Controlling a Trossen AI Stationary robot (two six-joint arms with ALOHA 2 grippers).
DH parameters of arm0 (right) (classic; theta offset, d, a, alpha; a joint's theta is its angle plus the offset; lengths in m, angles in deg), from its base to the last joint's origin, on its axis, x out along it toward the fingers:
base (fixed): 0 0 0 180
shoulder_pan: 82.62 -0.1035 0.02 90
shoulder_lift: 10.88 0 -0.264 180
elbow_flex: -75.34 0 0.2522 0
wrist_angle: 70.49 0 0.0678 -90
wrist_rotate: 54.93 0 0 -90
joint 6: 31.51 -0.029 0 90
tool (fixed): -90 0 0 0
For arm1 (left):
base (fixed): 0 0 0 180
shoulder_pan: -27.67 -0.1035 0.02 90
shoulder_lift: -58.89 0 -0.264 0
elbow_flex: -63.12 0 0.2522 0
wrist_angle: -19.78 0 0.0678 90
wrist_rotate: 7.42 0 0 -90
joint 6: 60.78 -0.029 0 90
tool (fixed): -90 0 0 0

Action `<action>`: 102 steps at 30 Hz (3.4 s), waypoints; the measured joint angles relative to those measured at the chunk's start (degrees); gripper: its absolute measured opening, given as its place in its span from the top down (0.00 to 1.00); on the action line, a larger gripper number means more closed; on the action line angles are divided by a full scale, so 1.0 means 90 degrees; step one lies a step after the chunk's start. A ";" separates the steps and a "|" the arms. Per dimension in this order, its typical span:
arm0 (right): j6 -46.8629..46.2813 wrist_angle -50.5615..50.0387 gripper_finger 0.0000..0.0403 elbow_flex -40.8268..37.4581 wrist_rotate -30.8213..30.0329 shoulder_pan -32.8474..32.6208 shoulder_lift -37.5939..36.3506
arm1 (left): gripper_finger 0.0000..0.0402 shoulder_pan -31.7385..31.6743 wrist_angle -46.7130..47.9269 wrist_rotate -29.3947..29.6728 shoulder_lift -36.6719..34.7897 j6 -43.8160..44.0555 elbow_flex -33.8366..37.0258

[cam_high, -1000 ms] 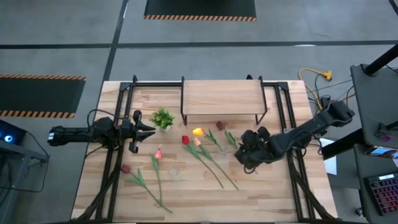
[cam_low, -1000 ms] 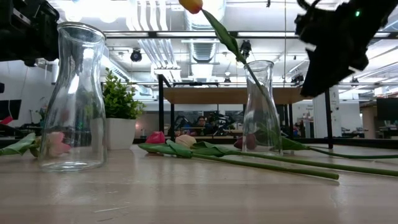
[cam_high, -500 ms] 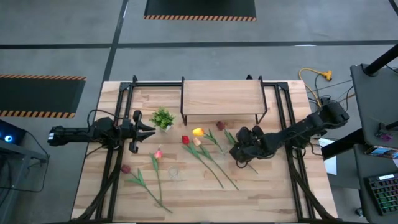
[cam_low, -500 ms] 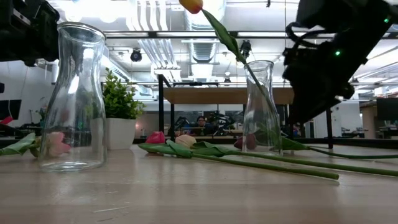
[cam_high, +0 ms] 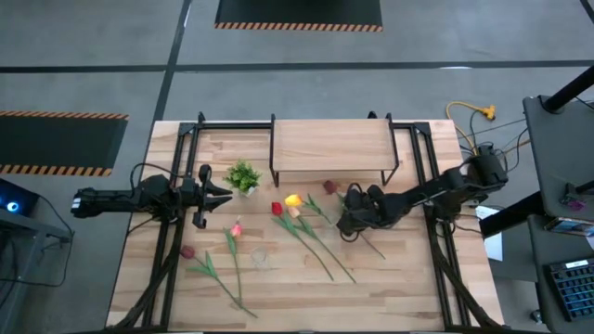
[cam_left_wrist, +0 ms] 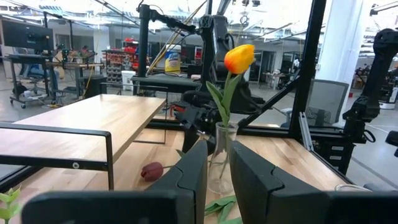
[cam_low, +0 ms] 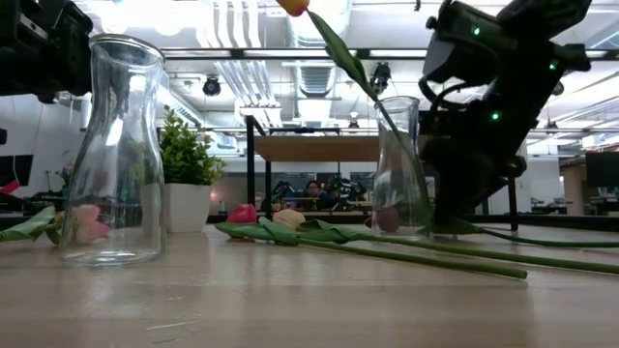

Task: Pick and place flowers into a vace then onto a shelf
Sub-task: Put the dark red tulip into the right transparent bin

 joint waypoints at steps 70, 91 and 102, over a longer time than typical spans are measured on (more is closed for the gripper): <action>0.1090 -0.0961 0.97 0.1850 -0.4614 -0.2697 -0.2518 | 0.87 0.0002 0.0000 0.0000 -0.0002 -0.0002 0.0007; 0.4993 0.1783 0.97 0.3179 -0.2951 -0.2393 -0.1063 | 0.87 0.0002 -0.0002 0.0000 -0.0002 0.0001 0.0007; 0.8086 0.7513 0.97 0.1319 -0.2306 -0.2028 -0.1093 | 0.87 0.0001 -0.0001 0.0000 -0.0002 -0.0001 0.0007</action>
